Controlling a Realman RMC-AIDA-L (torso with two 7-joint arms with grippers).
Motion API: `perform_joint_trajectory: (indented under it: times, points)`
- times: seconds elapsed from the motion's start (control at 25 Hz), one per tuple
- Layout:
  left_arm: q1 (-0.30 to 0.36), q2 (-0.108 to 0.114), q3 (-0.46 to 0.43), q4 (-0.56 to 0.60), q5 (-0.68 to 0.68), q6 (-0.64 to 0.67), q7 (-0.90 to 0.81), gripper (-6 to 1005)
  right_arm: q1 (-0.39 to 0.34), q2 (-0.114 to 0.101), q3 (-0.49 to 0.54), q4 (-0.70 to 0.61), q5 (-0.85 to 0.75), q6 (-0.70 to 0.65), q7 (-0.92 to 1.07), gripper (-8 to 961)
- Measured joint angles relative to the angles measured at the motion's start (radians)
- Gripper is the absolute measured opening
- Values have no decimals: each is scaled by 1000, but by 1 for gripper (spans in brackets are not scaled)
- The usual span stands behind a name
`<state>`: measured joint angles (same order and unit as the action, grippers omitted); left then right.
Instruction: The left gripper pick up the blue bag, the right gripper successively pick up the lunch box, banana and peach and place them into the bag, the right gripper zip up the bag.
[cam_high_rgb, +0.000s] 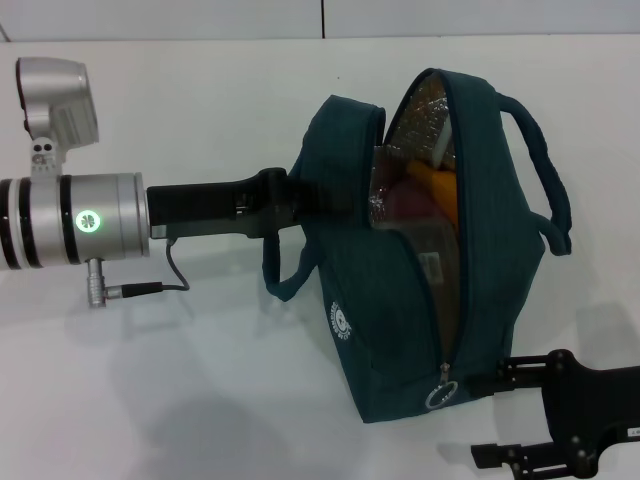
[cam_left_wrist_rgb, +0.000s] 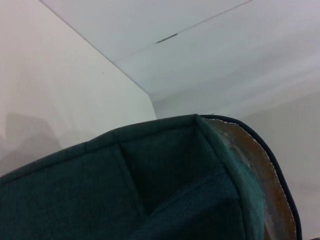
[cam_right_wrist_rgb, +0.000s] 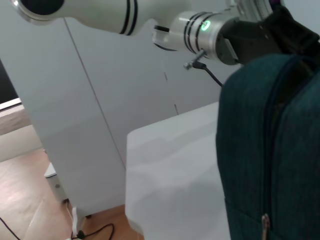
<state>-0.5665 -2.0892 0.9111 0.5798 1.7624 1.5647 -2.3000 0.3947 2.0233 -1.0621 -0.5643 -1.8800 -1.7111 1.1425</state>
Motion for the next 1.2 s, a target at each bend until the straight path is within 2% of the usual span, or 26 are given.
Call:
perform_joint_trajectory:
  times: [0.36,0.8,1.2]
  points:
    - [-2,0,1,0,0,0,1,49,26,5,-26,48,44,44,-9,697]
    - [0,3,2,0,0,2,6,49,43,3,-292,58,231,136,-10,693]
    - [12,3,2,0,0,6,9,49,22,-3,-261,54,235,144,-11,688]
